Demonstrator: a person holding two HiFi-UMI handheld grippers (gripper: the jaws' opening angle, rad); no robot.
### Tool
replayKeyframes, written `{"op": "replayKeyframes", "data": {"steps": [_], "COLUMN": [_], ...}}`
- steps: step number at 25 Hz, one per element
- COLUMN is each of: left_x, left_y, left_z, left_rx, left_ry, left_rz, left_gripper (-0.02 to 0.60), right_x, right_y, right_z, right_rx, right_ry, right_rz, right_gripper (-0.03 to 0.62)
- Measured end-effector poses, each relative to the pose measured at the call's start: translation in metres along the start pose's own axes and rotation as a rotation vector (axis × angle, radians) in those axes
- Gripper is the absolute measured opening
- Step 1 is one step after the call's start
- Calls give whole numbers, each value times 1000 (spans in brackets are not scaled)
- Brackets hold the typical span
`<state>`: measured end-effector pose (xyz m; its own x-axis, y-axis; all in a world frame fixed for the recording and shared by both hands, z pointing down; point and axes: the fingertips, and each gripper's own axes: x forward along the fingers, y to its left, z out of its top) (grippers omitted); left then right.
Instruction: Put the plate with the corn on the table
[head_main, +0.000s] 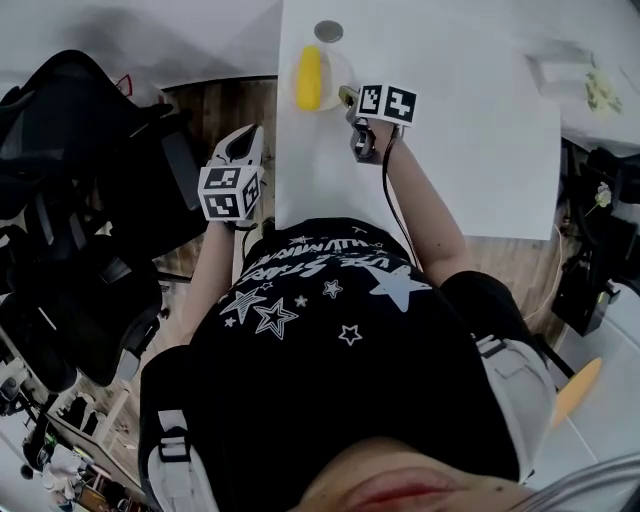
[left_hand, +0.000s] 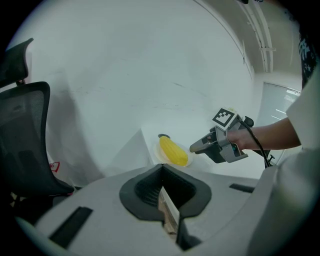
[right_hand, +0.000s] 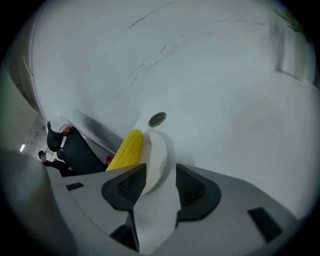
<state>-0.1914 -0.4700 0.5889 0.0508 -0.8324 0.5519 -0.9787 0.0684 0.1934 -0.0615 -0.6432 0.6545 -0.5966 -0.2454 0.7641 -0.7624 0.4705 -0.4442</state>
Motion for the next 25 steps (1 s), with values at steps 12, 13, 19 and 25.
{"op": "replayKeyframes", "data": {"steps": [12,13,19,25], "left_x": [-29,-32,-50,-70], "left_y": [0,1,-2,-1], "left_z": [32,34,37,31], "left_rx": [68,72,113,135], "left_ry": [-86,-94,-124,-136], "left_rz": [-21,-25,-88,-155], "left_gripper": [6,6,6,6], "right_x": [-46,-50,-70,-88], "right_y": [13,16,23,33], "right_z": [4,2,-18,-46], "right_rx": [28,30,51,83], "right_ry": [-120,-130,-176,-216], "right_rz": [4,5,-34,-90], "right_gripper": [91,80,49,23]}}
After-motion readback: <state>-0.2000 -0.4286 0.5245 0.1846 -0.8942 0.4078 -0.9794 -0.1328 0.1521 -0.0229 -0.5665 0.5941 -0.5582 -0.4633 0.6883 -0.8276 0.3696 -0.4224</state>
